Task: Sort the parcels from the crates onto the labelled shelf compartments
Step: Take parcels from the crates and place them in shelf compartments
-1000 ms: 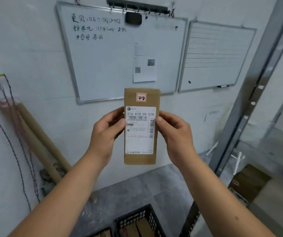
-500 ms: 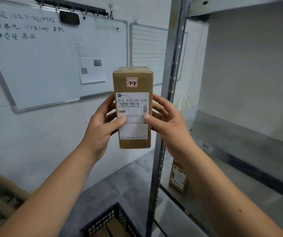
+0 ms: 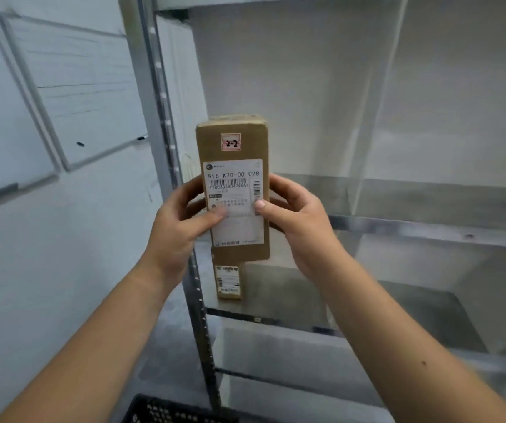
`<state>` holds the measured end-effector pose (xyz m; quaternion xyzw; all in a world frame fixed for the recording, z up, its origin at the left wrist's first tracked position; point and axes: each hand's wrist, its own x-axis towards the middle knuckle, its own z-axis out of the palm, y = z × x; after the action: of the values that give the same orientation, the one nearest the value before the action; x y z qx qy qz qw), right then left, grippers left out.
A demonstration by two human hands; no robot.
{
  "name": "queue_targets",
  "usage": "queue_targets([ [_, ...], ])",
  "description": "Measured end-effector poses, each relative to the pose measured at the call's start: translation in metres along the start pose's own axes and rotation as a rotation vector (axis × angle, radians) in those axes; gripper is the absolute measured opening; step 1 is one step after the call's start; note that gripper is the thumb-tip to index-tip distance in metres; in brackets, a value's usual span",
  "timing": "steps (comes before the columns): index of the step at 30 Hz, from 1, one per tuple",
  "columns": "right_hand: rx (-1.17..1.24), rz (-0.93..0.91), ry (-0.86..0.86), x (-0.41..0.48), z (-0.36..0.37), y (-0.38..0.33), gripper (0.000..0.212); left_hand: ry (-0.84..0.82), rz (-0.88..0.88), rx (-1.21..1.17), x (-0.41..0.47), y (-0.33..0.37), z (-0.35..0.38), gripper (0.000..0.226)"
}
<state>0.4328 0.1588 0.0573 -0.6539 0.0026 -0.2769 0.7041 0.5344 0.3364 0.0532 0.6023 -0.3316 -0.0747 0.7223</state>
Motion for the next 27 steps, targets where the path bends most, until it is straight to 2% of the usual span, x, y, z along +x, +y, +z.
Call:
queue_targets([
  [6, -0.159, -0.005, 0.270, -0.077, -0.045, -0.022, 0.052, -0.202, -0.086, -0.145, -0.024, -0.013, 0.061, 0.065],
  [14, -0.210, 0.036, 0.434, -0.185, -0.124, -0.057, 0.050, -0.338, -0.141, -0.163, -0.093, -0.008, 0.170, 0.068],
  [20, -0.222, 0.134, 0.451, -0.248, -0.186, -0.045, 0.054, -0.315, -0.211, -0.080, -0.148, -0.032, 0.235, 0.061],
  [27, -0.368, 0.220, 0.419, -0.290, -0.236, 0.011, 0.063, -0.223, -0.307, 0.115, -0.203, -0.086, 0.285, 0.060],
])
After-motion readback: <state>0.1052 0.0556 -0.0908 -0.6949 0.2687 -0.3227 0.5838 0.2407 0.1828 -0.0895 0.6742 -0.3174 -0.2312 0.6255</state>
